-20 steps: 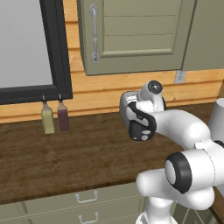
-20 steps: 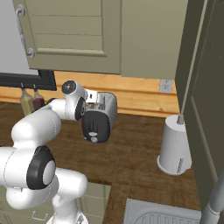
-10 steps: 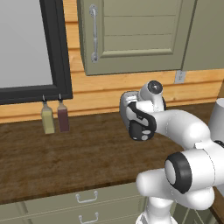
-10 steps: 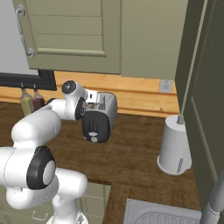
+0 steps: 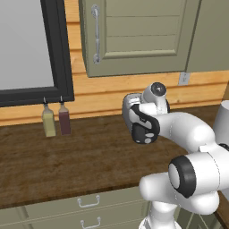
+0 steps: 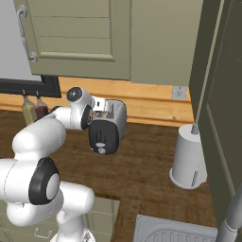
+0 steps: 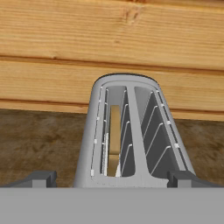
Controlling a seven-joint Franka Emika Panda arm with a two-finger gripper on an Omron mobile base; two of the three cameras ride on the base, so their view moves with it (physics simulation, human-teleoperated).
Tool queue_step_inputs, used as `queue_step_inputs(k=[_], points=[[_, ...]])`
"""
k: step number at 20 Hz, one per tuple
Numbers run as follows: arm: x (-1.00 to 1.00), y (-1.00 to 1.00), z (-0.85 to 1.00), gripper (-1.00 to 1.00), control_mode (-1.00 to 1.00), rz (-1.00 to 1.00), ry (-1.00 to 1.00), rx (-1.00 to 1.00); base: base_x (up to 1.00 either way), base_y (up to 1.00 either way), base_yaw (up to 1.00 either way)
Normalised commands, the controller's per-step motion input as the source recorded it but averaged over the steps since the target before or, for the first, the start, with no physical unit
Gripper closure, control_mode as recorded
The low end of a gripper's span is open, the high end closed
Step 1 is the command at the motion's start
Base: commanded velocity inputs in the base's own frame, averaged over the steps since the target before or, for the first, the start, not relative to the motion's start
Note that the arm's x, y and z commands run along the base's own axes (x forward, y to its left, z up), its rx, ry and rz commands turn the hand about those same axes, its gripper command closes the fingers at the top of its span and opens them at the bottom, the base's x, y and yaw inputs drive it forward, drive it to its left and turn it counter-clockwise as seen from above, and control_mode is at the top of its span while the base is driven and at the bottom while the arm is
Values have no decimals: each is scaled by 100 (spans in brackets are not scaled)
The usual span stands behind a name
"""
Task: Start the toaster. Once the lever pops up, take the bread to the plate on the dining counter.
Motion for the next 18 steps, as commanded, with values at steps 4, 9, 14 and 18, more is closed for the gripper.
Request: queue_step_inputs(k=[4,9,14,18], points=[[0,0,0,-100,-100,0,0,0,0,0,0],[0,0,0,-100,-100,0,0,0,0,0,0],[0,0,0,-100,-100,0,0,0,0,0,0],[0,0,0,-100,-100,0,0,0,0,0,0]])
